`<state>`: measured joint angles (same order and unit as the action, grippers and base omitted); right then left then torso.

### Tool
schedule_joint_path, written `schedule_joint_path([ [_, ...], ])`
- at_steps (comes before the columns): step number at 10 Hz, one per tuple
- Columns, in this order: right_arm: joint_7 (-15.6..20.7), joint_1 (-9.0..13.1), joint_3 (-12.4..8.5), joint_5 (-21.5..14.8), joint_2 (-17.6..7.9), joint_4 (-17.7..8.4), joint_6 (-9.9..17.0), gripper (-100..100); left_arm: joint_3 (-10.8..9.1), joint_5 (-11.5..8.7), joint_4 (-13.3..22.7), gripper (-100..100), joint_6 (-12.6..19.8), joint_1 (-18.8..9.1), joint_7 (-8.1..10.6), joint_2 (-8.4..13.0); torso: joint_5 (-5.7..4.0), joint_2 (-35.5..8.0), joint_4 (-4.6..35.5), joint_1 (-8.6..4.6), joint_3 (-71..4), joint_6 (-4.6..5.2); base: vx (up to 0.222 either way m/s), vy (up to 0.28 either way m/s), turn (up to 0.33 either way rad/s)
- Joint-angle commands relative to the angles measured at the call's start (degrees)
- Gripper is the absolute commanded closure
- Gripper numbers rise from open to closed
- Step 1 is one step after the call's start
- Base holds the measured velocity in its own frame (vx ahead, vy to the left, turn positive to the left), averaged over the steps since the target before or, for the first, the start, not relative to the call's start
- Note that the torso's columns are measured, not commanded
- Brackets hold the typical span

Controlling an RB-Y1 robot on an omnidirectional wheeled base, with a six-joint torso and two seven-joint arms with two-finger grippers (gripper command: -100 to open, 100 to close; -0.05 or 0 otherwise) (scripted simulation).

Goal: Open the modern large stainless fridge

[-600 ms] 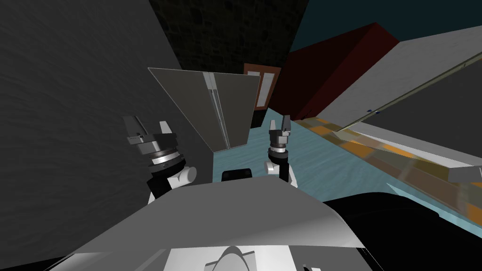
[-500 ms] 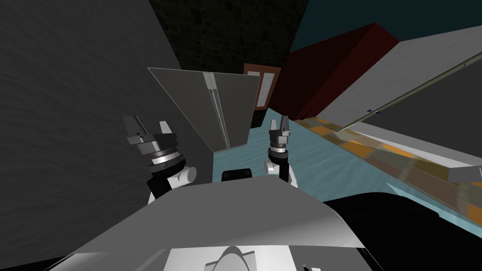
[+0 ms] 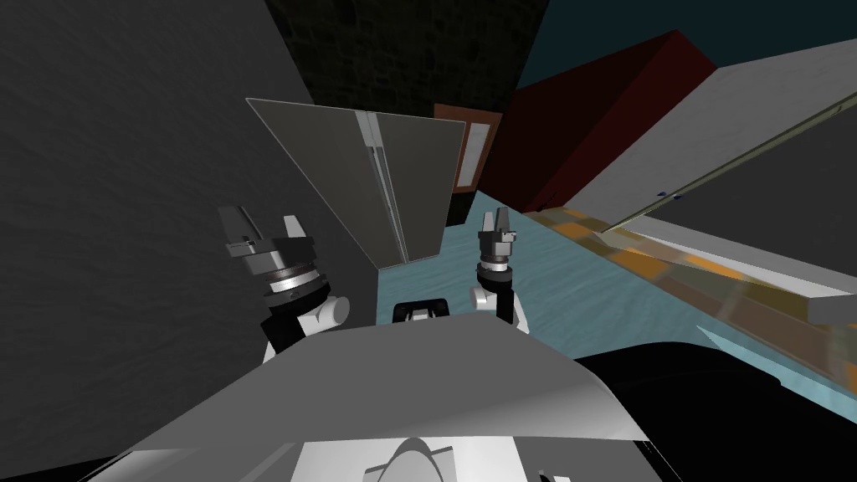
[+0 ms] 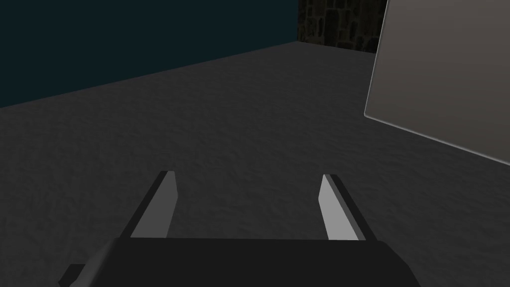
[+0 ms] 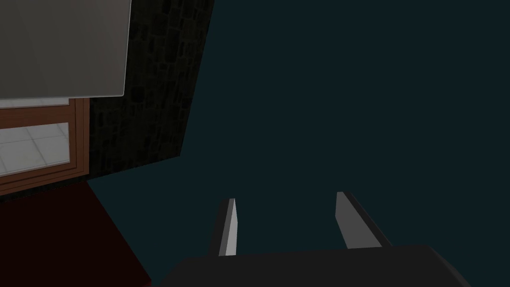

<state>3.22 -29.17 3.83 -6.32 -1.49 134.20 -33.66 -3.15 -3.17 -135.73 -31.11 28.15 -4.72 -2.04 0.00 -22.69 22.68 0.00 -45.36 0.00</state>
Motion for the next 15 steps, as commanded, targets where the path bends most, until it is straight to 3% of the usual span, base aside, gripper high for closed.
schedule_joint_path([
  [1, 0.0, 0.0, 0.0, 0.0, 0.0, 0.0, 0.0, 0, 0.0, 0.0, 0.0, 0, 0.0, 0.0, 0.0, 0.0, 0.0, -4.2, 4.2, 0.0, -8.5, 0.0, 0.0, 0.0, 0.0],
  [3, 0.0, 0.0, 0.0, 0.0, 0.0, 0.0, 0.0, 0, 0.0, 0.0, 0.0, 0, 0.0, 0.0, 0.0, 0.0, 0.0, -12.7, 12.7, 0.0, -25.4, 0.0, 0.0, 0.0, 0.0],
  [4, 0.0, 0.0, 0.0, 0.0, 0.0, 0.0, 0.0, 0, -0.01, 0.1, 1.0, -100, 0.8, -1.2, 0.62, 2.5, 0.0, -16.9, 16.9, 0.0, -33.8, 0.0, 0.012, -0.01, -0.006],
  [6, 0.0, 0.0, 0.0, 0.0, 0.0, 0.0, 0.0, 0, -0.02, 0.3, 3.3, -100, 2.6, -4.0, 2.1, 5.9, -0.01, -19.3, 19.4, -0.03, -38.9, 0.01, 0.018, -0.022, -0.013],
  [9, 0.0, 0.0, 0.0, 0.0, 0.0, 0.0, 0.0, 0, -0.09, 0.9, 8.9, -100, 6.9, -10.4, 5.73, 10.6, -0.01, -19.5, 19.6, -0.05, -39.2, 0.0, 0.039, -0.04, -0.018],
  [12, 0.0, 0.0, 0.0, 0.0, 0.0, 0.0, 0.0, 0, -0.13, 1.1, 11.2, -100, 8.8, -13.9, 7.26, 12.0, 0.01, -19.6, 19.6, 0.03, -39.2, 0.01, 0.027, -0.031, -0.008],
  [13, 0.0, 0.0, 0.0, 0.0, 0.0, 0.0, 0.0, 0, -0.19, 1.3, 13.2, -100, 10.8, -16.1, 8.93, 13.4, 0.01, -19.6, 19.6, 0.03, -39.2, -0.01, 0.025, -0.036, -0.017],
  [14, 0.0, 0.0, 0.0, 0.0, 0.0, 0.0, 0.0, 0, -0.19, 1.3, 13.6, -100, 10.8, -17.1, 8.93, 13.4, 0.0, -19.6, 19.6, -0.01, -39.2, 0.01, 0.023, -0.031, -0.01],
  [15, 0.0, 0.0, 0.0, 0.0, 0.0, 0.0, 0.0, 0, -0.26, 1.6, 16.2, -100, 12.9, -19.4, 10.72, 14.8, 0.0, -19.6, 19.6, 0.0, -39.2, -0.01, 0.025, -0.039, -0.016],
])
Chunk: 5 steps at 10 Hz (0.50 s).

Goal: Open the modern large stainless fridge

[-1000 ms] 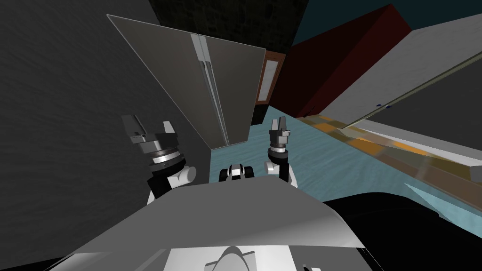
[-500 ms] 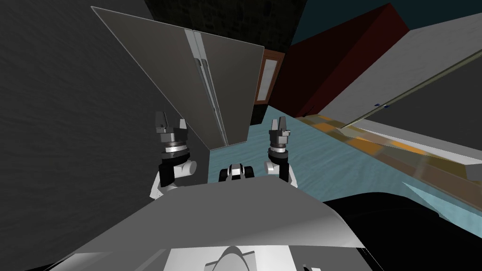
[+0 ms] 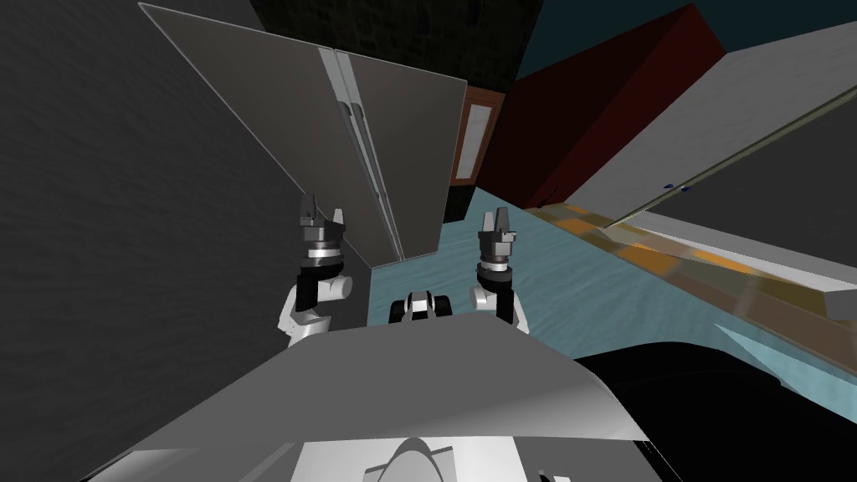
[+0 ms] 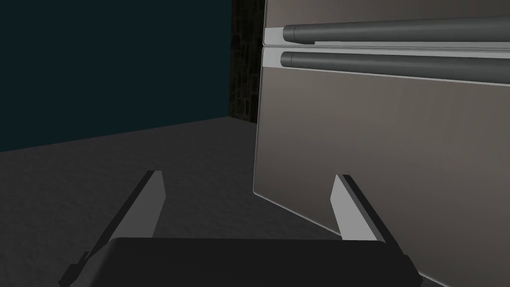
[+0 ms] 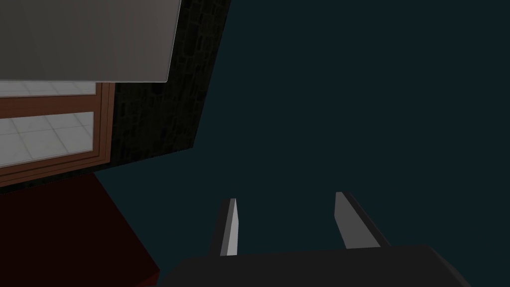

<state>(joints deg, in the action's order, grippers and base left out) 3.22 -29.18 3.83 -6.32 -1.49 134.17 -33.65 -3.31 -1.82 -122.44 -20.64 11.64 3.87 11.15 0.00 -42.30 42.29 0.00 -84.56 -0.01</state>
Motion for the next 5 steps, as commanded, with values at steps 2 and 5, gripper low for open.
schedule_joint_path([
  [2, 0.0, 0.0, 0.0, 0.0, 0.0, 0.0, 0.0, 0, -0.19, 0.5, 5.6, -100, 4.7, -6.0, 4.04, 2.9, 0.0, 0.0, 0.0, -0.01, 0.0, 0.01, 0.033, -0.041, -0.014],
  [5, 0.0, 0.0, 0.0, 0.0, 0.0, 0.0, 0.0, 0, -0.3, 0.8, 8.6, -100, 7.1, -11.5, 6.02, 4.1, 0.01, 0.0, 0.0, 0.0, 0.0, 0.02, 0.029, -0.035, -0.015],
])
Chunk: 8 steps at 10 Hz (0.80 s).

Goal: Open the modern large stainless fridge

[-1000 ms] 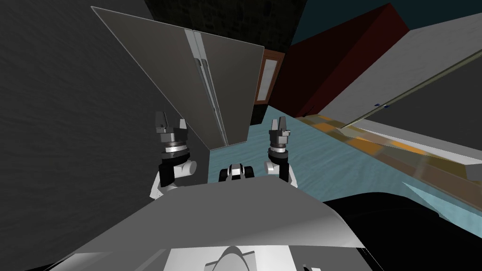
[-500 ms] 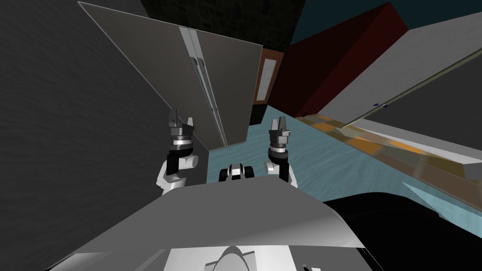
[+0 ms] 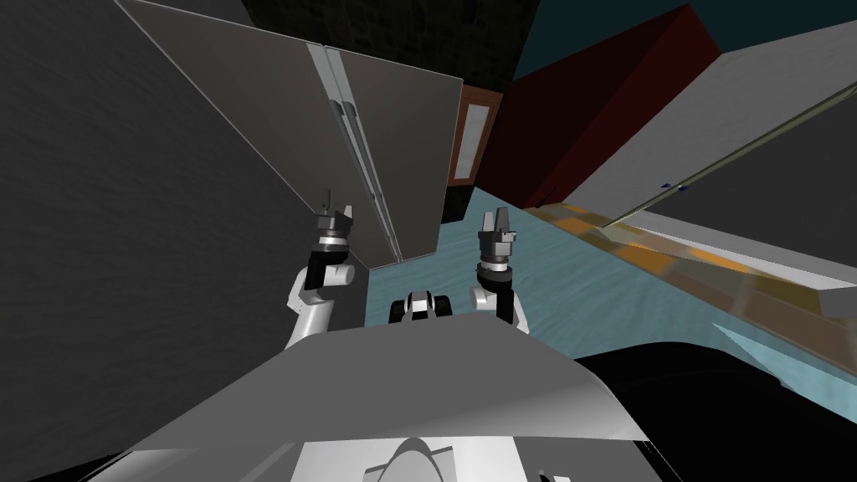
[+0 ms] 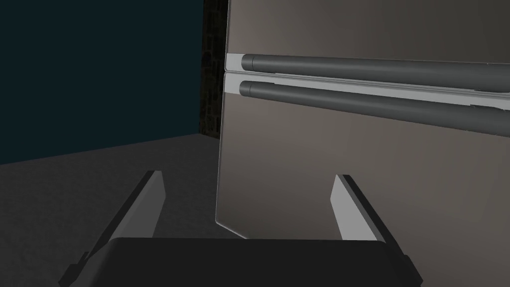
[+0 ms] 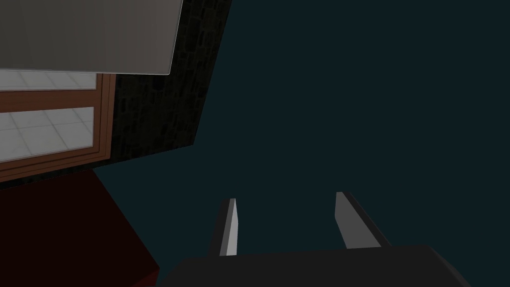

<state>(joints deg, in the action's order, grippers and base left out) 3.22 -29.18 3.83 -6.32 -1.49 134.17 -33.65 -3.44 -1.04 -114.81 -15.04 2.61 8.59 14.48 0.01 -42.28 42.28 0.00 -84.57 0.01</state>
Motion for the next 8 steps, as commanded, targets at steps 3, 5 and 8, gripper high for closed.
schedule_joint_path([
  [3, 0.0, 0.0, 0.0, 0.0, 0.0, 0.0, 0.0, 0, -0.46, 0.6, 6.5, -100, 6.2, -8.1, 5.45, 3.2, -0.02, 0.0, 0.0, -0.03, 0.0, -0.01, 0.036, -0.045, -0.018],
  [5, 0.0, 0.0, 0.0, 0.0, 0.0, 0.0, 0.0, 0, -0.46, 0.6, 7.0, -100, 6.5, -10.5, 5.45, 3.2, 0.0, 0.0, 0.0, 0.02, 0.0, -0.01, 0.025, -0.03, -0.006],
  [8, 0.0, 0.0, 0.0, 0.0, 0.0, 0.0, 0.0, 0, -0.66, 0.8, 10.2, -100, 9.1, -14.6, 7.56, 4.4, -0.02, 0.0, 0.0, -0.03, 0.0, -0.01, 0.021, -0.032, -0.012],
])
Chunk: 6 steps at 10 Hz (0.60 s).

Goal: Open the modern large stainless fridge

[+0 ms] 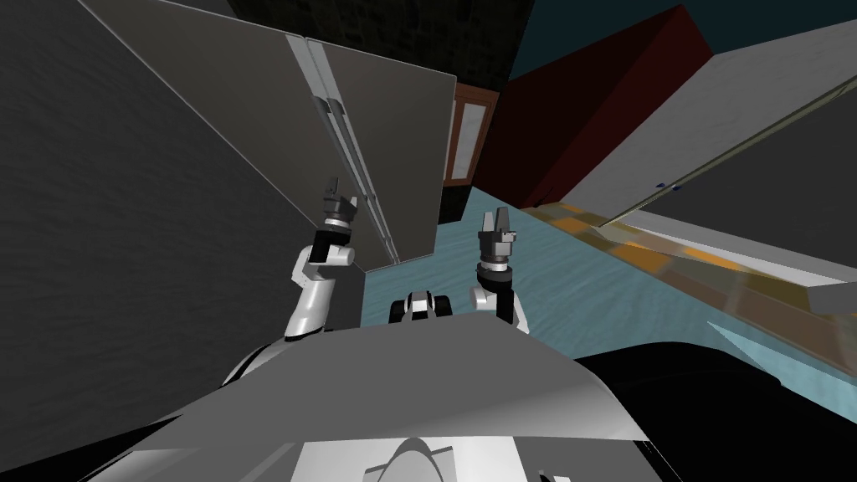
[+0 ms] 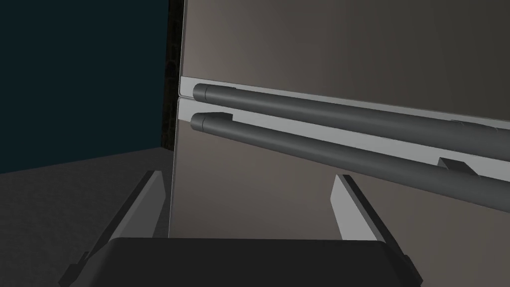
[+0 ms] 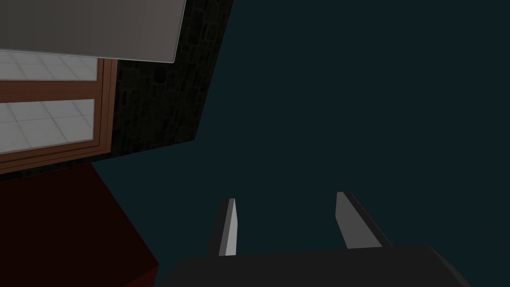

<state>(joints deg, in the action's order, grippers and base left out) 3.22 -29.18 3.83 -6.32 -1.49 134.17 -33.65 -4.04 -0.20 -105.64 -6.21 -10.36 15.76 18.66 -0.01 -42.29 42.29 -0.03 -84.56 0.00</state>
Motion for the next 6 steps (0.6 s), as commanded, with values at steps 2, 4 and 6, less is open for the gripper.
schedule_joint_path([
  [2, 0.0, 0.0, 0.0, 0.0, 0.0, 0.0, 0.0, 0, -0.29, 0.3, 4.2, -100, 2.9, -5.6, 2.52, 1.5, 0.01, 0.0, 0.0, 0.0, 0.0, 0.01, 0.028, -0.041, -0.02],
  [4, 0.0, 0.0, 0.0, 0.0, 0.0, 0.0, 0.0, 0, -0.57, 0.5, 7.2, -100, 5.6, -8.8, 4.63, 2.8, 0.0, 0.0, 0.0, -0.01, 0.0, 0.01, 0.033, -0.049, -0.02],
  [6, 0.0, 0.0, 0.0, 0.0, 0.0, 0.0, 0.0, 0, -0.9, 0.7, 9.9, -100, 8.2, -11.9, 6.71, 4.0, 0.03, 0.0, 0.0, 0.09, 0.0, 0.0, 0.024, -0.035, -0.013],
])
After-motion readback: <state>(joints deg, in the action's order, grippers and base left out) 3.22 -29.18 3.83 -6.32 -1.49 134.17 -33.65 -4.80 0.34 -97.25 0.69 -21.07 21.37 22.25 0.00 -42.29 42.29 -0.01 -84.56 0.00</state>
